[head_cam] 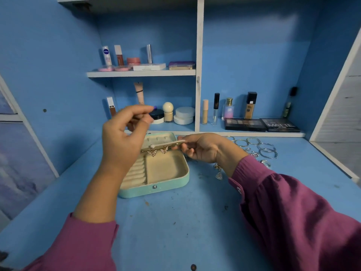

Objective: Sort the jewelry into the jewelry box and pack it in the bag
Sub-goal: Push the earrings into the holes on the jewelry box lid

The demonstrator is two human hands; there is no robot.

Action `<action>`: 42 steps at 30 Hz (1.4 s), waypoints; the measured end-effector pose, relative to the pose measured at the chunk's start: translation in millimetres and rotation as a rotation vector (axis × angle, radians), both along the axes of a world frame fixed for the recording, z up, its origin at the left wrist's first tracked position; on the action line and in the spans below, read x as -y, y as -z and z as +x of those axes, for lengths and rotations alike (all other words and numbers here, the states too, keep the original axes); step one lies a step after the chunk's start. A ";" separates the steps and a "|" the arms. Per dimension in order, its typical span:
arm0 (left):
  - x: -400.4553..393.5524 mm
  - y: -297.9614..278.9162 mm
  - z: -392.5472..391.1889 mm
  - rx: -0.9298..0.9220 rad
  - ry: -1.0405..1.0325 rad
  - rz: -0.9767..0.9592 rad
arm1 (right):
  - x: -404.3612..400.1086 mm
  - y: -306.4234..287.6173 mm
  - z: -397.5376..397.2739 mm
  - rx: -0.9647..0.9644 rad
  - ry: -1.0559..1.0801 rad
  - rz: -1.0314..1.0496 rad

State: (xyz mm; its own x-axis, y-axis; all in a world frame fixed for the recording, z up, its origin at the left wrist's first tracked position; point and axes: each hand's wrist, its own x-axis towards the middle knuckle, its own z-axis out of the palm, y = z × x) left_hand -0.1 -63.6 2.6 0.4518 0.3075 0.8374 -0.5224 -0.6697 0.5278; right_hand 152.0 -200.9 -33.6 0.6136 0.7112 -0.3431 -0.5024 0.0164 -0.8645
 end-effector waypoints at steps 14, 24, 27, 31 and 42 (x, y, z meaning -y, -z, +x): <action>49.2 48.8 29.4 -0.679 0.065 0.954 | -4.7 12.2 5.9 0.080 0.043 -0.055; 57.6 59.7 35.5 -0.703 -0.069 1.016 | -1.5 6.2 1.1 0.044 -0.002 -0.028; 64.7 58.9 33.5 -0.554 -0.125 1.073 | -0.1 4.4 -0.3 0.058 -0.034 -0.023; 66.4 59.8 33.7 -0.522 -0.165 1.082 | 3.2 3.4 -0.3 0.043 -0.076 -0.011; 50.0 28.6 17.5 -0.412 0.169 0.610 | 8.5 -2.2 -3.3 0.089 -0.131 -0.059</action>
State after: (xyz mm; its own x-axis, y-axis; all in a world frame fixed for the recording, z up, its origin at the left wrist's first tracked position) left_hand 17.4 -113.6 -25.9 0.7651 -0.2574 0.5902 -0.4843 -0.8340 0.2642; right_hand 148.7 -209.4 -31.4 0.5468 0.7674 -0.3348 -0.4180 -0.0963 -0.9033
